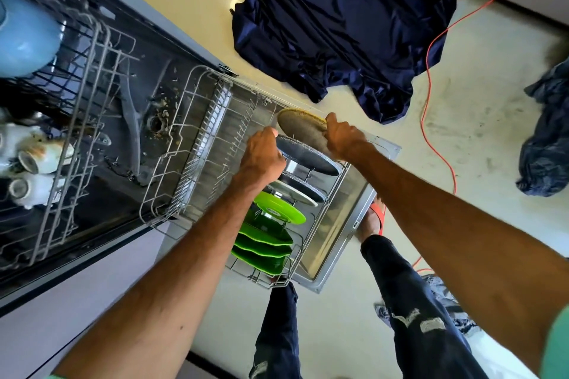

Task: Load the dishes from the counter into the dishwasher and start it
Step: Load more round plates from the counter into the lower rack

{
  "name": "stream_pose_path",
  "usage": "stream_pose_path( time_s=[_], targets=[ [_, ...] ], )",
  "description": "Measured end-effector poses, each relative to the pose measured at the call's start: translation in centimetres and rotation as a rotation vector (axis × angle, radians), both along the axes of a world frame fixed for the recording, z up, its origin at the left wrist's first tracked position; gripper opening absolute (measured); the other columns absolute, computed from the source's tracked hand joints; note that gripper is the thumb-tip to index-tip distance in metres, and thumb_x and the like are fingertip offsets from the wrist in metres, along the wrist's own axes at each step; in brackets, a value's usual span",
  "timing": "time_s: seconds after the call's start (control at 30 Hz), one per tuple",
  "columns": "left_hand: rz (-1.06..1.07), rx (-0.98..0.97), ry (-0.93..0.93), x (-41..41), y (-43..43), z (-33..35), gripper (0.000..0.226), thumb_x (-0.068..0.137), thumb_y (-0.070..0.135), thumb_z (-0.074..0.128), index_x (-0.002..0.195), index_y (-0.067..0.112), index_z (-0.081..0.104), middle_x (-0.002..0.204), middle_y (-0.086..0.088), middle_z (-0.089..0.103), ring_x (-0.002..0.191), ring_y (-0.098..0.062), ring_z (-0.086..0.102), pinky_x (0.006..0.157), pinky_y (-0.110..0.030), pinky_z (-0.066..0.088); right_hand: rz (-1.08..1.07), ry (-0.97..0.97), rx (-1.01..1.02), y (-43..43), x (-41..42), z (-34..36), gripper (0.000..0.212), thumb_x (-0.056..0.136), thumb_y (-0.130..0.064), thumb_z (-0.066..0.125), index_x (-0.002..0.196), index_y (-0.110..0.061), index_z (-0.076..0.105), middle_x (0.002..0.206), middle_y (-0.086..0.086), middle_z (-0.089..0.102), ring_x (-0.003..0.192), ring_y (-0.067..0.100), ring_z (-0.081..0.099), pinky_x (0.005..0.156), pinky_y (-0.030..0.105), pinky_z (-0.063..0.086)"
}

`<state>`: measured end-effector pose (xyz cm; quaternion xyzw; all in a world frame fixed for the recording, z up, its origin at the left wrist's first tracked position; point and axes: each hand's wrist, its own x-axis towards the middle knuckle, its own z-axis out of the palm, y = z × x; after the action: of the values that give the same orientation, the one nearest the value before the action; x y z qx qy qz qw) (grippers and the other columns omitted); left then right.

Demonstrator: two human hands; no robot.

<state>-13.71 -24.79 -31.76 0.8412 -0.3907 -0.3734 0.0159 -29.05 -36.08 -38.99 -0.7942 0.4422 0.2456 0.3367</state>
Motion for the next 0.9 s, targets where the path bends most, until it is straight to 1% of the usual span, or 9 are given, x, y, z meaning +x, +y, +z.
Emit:
stream_pose_path(
  time_s=[0.13,0.2,0.33,0.47,0.57,0.63,0.7,0.83,0.9],
  targets=[
    [0.002,0.000,0.012,-0.4,0.6,0.3,0.048,0.090,0.001,0.067,0.134,0.007,0.050,0.123,-0.007,0.056,0.110,-0.014,0.054,0.071,-0.016,0.040,0.013,0.026,0.026,-0.8,0.1,0.8,0.043,0.105,-0.029,0.046,0.137,-0.003,0.031,0.109,0.021,0.059,0.084,0.026,0.053,0.068,0.038,0.042],
    [0.015,-0.003,0.013,-0.5,0.8,0.6,0.047,0.090,0.002,0.067,0.133,0.008,0.050,0.120,-0.007,0.056,0.108,-0.014,0.053,0.069,-0.017,0.040,-0.033,-0.042,0.007,-0.7,-0.2,1.2,0.045,0.104,-0.030,0.051,0.136,-0.002,0.036,0.113,0.020,0.058,0.089,0.025,0.051,0.072,0.038,0.043],
    [0.029,-0.012,0.012,-0.7,1.7,1.2,0.048,0.091,0.004,0.066,0.136,0.006,0.049,0.125,-0.010,0.055,0.118,-0.020,0.052,0.084,-0.022,0.040,-0.260,-0.291,-0.195,1.2,-0.9,3.5,0.045,0.093,0.001,0.058,0.136,-0.006,0.048,0.136,0.016,0.053,0.123,0.026,0.052,0.099,0.035,0.051],
    [0.058,-0.015,0.012,-0.6,3.4,2.2,0.048,0.088,0.001,0.065,0.133,0.006,0.049,0.125,-0.012,0.055,0.121,-0.024,0.051,0.088,-0.027,0.042,-0.380,-0.378,-0.273,4.2,-1.3,6.2,0.047,0.087,0.012,0.055,0.130,-0.009,0.055,0.135,0.010,0.055,0.126,0.025,0.052,0.102,0.035,0.050],
    [0.066,-0.020,0.002,-0.5,5.2,3.4,0.049,0.086,0.001,0.061,0.134,0.006,0.051,0.130,-0.013,0.057,0.128,-0.027,0.049,0.101,-0.034,0.044,-0.400,-0.401,-0.283,6.9,-2.2,6.9,0.046,0.084,0.011,0.055,0.124,-0.011,0.060,0.141,0.012,0.052,0.135,0.029,0.045,0.101,0.028,0.038],
    [0.087,-0.046,0.014,-0.6,6.9,4.7,0.046,0.088,0.001,0.059,0.133,0.008,0.053,0.130,-0.011,0.058,0.128,-0.026,0.049,0.102,-0.035,0.044,-0.411,-0.381,-0.274,8.9,-2.5,7.6,0.046,0.082,0.011,0.056,0.121,-0.013,0.063,0.147,0.012,0.048,0.139,0.029,0.041,0.104,0.033,0.038],
    [0.114,-0.092,0.019,-0.8,8.6,6.0,0.041,0.090,0.004,0.058,0.130,0.011,0.057,0.127,-0.010,0.060,0.125,-0.025,0.051,0.102,-0.037,0.046,-0.406,-0.411,-0.289,10.6,-2.6,8.3,0.042,0.079,0.010,0.057,0.113,-0.011,0.067,0.142,0.012,0.052,0.133,0.028,0.047,0.103,0.036,0.043],
    [0.187,-0.110,0.042,-0.7,14.0,9.6,0.036,0.091,0.005,0.056,0.126,0.010,0.060,0.125,-0.013,0.061,0.124,-0.029,0.052,0.106,-0.038,0.040,-0.356,-0.506,-0.269,14.9,-2.0,11.3,0.036,0.070,0.010,0.058,0.096,-0.011,0.069,0.120,0.011,0.063,0.112,0.029,0.061,0.090,0.039,0.054],
    [0.235,-0.108,0.064,-0.7,16.7,11.8,0.039,0.088,0.003,0.058,0.126,0.007,0.061,0.127,-0.016,0.060,0.124,-0.031,0.052,0.108,-0.037,0.037,-0.315,-0.510,-0.241,17.2,-1.5,12.9,0.031,0.070,0.006,0.057,0.093,-0.011,0.069,0.110,0.011,0.066,0.105,0.028,0.063,0.088,0.029,0.050]
  ],
)
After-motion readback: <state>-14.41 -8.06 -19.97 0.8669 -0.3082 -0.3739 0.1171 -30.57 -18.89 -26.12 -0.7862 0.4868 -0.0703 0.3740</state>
